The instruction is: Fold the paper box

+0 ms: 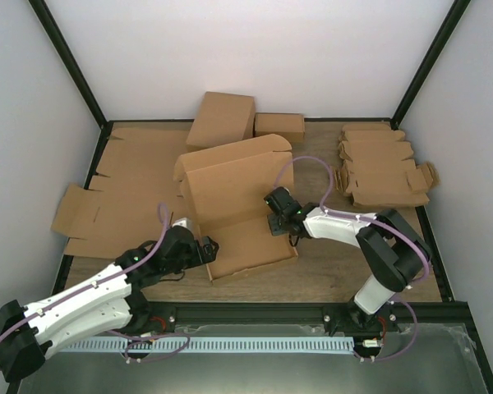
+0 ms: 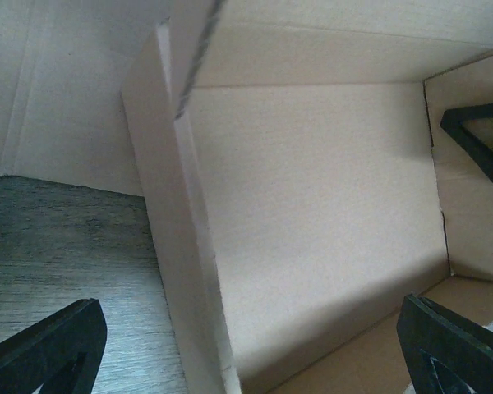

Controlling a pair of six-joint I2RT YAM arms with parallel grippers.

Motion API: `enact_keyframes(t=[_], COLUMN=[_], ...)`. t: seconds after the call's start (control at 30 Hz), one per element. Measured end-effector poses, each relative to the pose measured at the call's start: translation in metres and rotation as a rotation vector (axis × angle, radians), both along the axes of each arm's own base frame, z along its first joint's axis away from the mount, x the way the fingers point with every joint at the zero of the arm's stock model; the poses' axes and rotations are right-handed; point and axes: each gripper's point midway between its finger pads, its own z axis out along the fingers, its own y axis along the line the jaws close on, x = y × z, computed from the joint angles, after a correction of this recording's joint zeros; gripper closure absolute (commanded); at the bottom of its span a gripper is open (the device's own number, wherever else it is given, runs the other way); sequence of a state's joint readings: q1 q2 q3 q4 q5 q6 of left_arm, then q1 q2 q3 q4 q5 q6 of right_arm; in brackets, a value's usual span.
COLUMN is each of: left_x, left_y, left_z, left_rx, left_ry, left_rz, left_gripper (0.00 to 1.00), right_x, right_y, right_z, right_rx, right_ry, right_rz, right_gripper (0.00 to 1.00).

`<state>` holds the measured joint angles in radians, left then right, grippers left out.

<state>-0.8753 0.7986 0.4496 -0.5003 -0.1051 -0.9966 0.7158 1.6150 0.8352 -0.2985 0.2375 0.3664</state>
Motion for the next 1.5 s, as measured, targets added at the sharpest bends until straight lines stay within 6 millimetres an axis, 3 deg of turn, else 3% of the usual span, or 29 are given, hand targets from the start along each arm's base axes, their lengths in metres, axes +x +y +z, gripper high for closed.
enact_keyframes(t=[0.13, 0.2, 0.27, 0.43, 0.6, 0.8, 1.0, 1.23, 1.5], left_x=[0.002, 0.004, 0.005, 0.008, 0.009, 0.010, 0.011, 0.011, 0.021], left_y=[0.001, 0.001, 0.002, 0.004, 0.005, 0.005, 0.003, 0.007, 0.017], left_z=[-0.001, -0.001, -0.001, -0.002, -0.001, -0.003, -0.003, 0.004, 0.051], left_rx=[-0.002, -0.005, -0.009, -0.009, -0.015, -0.020, -0.021, -0.011, -0.017], left_ry=[-0.007, -0.013, -0.019, -0.026, -0.035, -0.040, -0.045, -0.081, -0.211], left_rz=[0.012, 0.024, 0.037, 0.062, 0.075, 0.072, 0.070, 0.049, 0.077], left_gripper=[0.02, 0.04, 0.04, 0.04, 0.04, 0.04, 0.04, 0.03, 0.00], right_x=[0.005, 0.005, 0.005, 0.000, -0.022, -0.058, -0.088, -0.091, -0.087], right_y=[0.001, 0.001, 0.000, -0.003, -0.008, -0.017, -0.019, -0.021, -0.027], right_z=[0.001, 0.001, 0.001, 0.006, 0.022, 0.022, 0.008, 0.002, 0.005], right_rx=[-0.006, -0.010, -0.014, -0.012, 0.017, 0.007, 0.000, -0.006, 0.003], right_ry=[-0.012, -0.015, -0.017, -0.006, 0.051, 0.154, 0.258, 0.271, 0.230], right_rz=[0.000, -0.001, -0.005, -0.005, -0.017, -0.034, -0.031, -0.051, -0.100], right_gripper=[0.97, 0.67, 0.48, 0.39, 0.36, 0.39, 0.58, 0.96, 0.99])
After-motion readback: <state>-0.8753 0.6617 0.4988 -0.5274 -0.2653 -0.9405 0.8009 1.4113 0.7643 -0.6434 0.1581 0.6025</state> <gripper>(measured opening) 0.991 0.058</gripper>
